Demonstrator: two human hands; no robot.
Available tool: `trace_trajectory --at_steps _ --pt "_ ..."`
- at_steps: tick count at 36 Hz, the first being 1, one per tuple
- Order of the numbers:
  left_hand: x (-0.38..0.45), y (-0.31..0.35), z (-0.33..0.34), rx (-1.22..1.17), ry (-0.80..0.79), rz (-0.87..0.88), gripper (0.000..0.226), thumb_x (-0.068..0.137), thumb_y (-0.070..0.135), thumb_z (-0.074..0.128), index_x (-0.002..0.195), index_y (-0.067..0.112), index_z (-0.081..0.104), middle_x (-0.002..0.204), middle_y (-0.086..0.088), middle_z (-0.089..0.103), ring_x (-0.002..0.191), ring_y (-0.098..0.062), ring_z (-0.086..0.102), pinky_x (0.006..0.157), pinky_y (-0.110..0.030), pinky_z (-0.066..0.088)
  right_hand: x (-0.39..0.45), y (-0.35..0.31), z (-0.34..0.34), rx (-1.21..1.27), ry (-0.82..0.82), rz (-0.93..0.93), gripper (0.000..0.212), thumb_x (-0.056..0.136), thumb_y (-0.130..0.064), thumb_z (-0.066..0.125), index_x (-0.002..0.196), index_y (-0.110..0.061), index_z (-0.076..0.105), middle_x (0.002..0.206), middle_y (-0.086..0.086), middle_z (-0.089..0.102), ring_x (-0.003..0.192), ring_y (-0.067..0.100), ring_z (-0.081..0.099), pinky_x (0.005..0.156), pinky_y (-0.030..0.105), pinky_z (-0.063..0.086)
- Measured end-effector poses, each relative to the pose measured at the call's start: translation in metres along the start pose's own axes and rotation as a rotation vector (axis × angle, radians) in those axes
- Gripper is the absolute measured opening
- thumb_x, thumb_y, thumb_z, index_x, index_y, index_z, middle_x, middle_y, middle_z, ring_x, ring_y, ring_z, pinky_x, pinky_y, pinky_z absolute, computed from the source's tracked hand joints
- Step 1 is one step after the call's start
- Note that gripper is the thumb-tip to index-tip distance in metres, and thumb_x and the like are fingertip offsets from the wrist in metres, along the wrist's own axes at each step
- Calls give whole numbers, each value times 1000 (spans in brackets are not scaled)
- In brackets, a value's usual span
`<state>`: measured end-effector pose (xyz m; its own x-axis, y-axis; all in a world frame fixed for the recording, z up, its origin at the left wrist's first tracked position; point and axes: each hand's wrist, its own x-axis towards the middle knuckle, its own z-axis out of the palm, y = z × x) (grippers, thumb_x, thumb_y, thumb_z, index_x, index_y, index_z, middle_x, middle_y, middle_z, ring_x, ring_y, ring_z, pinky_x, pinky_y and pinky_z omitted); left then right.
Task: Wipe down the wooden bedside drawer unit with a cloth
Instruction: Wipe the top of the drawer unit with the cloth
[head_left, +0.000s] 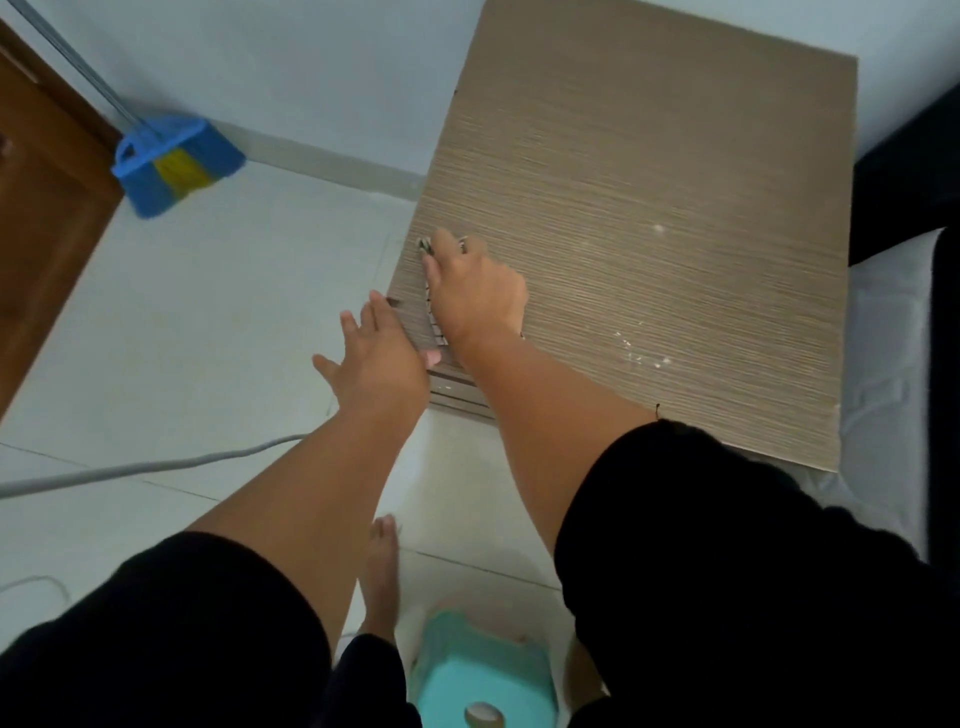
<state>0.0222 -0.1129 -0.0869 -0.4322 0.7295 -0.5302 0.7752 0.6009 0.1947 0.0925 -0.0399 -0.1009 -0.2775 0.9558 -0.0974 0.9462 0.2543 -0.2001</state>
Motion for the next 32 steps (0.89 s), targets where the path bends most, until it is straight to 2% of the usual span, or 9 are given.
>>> trace_trajectory --at_steps 7,9,13,18,24,32 --pt "-27 21 18 38 73 2 85 95 40 50 152 6 -3 161 -7 -7 148 -23 -12 115 -57 3 -24 53 -8 -31 9 93 31 103 -39 26 119 -21 46 110 5 57 62 22 44 47 28 31" --pt "-36 32 25 45 68 3 90 94 43 52 151 5 -6 161 -9 -10 147 -24 -14 115 -57 3 -33 72 -13 -45 -3 131 31 104 -39 24 120 -22 45 110 5 57 63 23 47 44 26 26" --pt "-50 54 38 56 50 31 96 92 46 53 151 4 -10 160 -10 -14 147 -26 -16 115 -57 0 -50 116 -21 -59 -4 228 32 103 -40 25 121 -22 46 111 6 58 81 29 64 54 29 32" --pt "-65 79 51 118 65 86 99 90 49 54 150 3 -11 160 -12 -14 147 -27 -15 114 -58 3 -72 178 -33 -61 4 394 34 103 -41 25 121 -21 46 115 9 57 88 33 64 58 30 33" --pt "-83 109 70 127 43 186 100 90 47 56 151 6 -12 160 -8 -14 147 -25 -17 113 -59 0 -106 247 -43 -64 29 566 36 103 -39 24 122 -16 45 119 14 56 97 36 60 65 34 33" --pt "-92 130 87 122 20 179 98 91 44 56 150 6 -12 161 -7 -11 147 -25 -14 113 -61 1 -139 288 -47 -29 71 733 37 104 -36 24 123 -12 45 120 15 55 98 36 59 63 34 33"
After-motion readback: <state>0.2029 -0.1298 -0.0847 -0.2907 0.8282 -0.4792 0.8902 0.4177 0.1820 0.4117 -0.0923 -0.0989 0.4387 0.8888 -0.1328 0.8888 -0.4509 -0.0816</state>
